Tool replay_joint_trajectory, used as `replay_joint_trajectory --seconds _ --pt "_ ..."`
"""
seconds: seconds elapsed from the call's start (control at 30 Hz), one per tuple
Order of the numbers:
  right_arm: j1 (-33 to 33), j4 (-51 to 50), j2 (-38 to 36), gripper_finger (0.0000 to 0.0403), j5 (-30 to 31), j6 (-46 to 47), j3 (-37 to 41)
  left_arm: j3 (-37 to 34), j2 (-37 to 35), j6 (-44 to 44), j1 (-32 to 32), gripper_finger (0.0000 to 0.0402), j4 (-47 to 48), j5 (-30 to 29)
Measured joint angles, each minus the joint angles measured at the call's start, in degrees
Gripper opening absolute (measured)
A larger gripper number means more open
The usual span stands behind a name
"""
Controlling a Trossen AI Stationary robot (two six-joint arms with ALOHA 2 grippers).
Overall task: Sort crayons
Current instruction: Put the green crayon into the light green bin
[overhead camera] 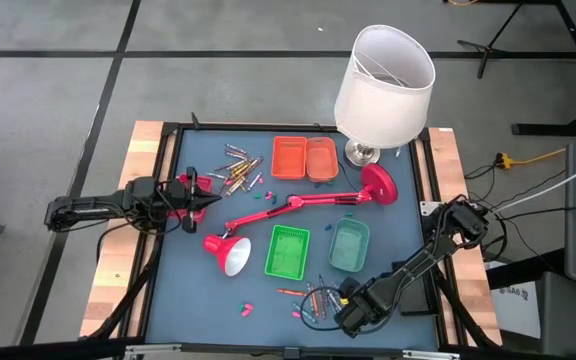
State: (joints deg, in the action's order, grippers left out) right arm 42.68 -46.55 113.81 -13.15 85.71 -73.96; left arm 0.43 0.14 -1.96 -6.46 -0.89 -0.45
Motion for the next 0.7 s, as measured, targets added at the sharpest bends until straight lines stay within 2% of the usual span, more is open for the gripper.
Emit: replay_joint_trajectory --seconds 0.2,0.43,0.7 --pt "0.0 -0.1 0.0 0.0015 0.0 0.0 0.0 0.0 0.0 0.0 0.0 0.0 0.0 0.0" --pt "0.0 -0.7 0.1 0.0023 0.0 0.0 -0.6 0.0 0.0 0.0 0.0 0.0 0.0 0.1" --pt "0.2 -14.0 0.6 0.0024 1.0 -1.9 -9.9 0.0 0.0 0.1 0.0 0.0 0.0 0.1"
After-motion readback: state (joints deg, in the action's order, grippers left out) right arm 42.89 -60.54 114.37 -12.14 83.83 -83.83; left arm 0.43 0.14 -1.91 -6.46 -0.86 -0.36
